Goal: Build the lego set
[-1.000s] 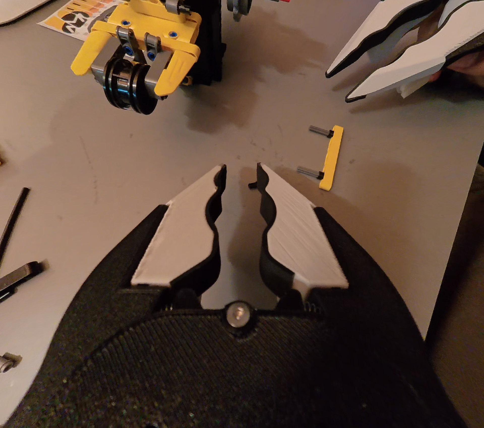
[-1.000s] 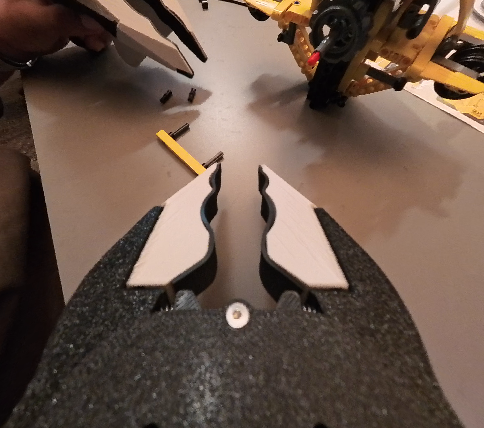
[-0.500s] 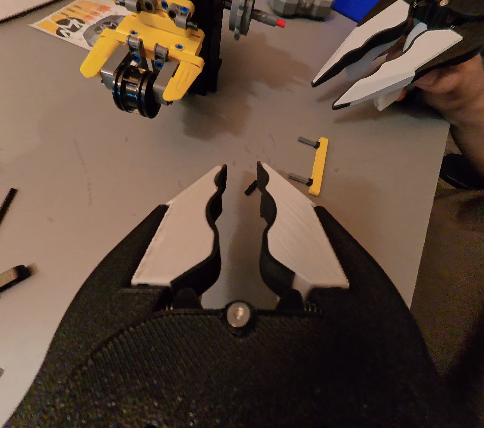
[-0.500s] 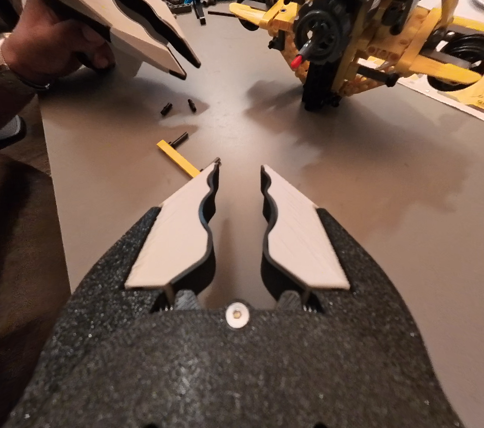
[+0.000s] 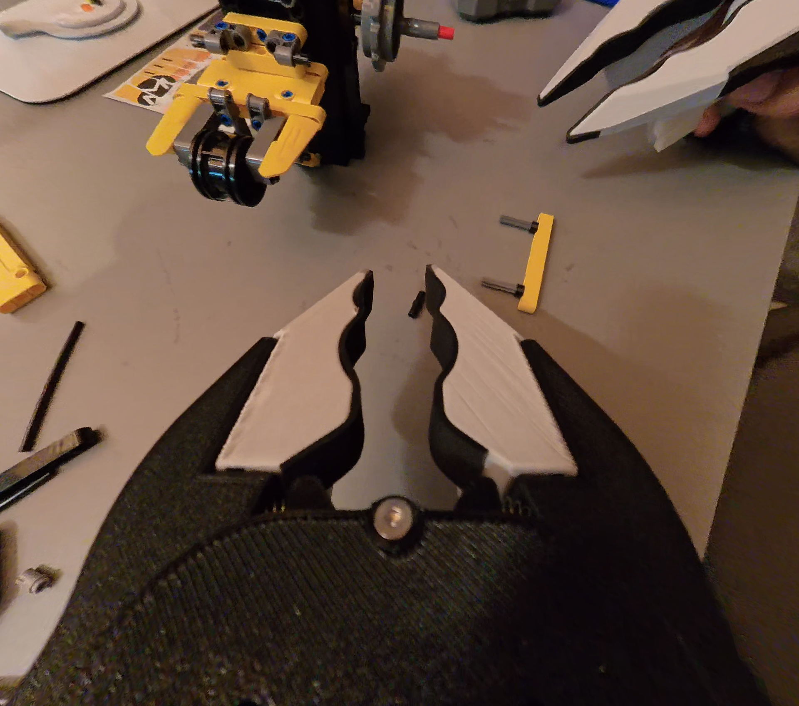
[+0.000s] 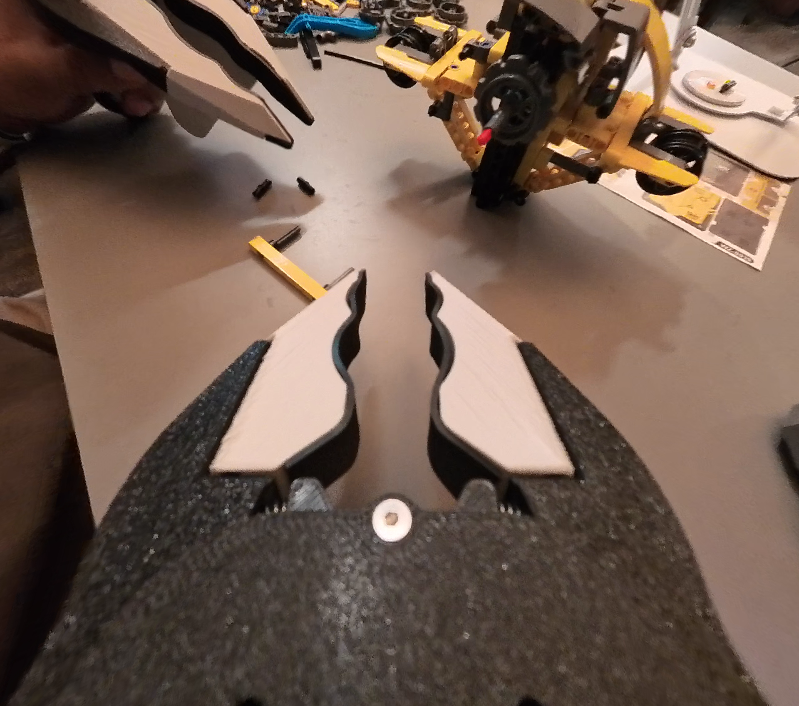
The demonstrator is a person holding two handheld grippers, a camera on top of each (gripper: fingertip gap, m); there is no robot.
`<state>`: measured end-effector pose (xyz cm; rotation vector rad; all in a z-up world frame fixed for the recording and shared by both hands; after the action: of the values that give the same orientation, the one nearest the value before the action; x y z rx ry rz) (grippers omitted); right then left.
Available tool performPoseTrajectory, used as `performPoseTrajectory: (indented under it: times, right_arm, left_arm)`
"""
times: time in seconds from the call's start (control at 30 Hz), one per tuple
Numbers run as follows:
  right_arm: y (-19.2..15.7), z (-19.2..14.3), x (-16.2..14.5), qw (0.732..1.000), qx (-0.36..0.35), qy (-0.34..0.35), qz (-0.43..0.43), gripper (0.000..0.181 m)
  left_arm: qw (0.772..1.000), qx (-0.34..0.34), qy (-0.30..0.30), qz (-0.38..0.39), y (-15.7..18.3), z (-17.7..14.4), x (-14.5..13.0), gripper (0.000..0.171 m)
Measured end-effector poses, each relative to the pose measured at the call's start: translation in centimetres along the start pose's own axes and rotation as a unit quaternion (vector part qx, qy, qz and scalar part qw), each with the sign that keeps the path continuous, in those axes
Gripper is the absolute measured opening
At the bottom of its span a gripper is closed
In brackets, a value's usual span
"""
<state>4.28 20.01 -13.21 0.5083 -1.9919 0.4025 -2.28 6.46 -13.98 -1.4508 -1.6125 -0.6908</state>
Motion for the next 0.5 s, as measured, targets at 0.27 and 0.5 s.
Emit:
performPoseTrajectory:
  times: [0.27, 0.5]
  right_arm:
    - [1.9, -0.8, 0.4, 0.997, -0.053, 0.024, 0.041, 0.026]
    - [2.5, -0.6, 5.4, 0.994, 0.023, -0.043, 0.097, 0.017]
  left_arm:
    - [0.995, 0.015, 0.056, -0.085, -1.8, -1.7, 0.7, 0.023]
    - [0.988, -0.057, -0.074, -0.122, -3.5, -2.2, 2.2, 0.021]
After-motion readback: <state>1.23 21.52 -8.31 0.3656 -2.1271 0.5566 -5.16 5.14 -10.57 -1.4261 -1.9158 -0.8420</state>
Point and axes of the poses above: each gripper's, where its closed fingertips meet, z out along the fingers, x out of its top, y = z × x across the jaws, the point moved 2 cm from there along -z, back along the fingers, and after that the axes turned 9 degrees about z, right-handed, at the moved point
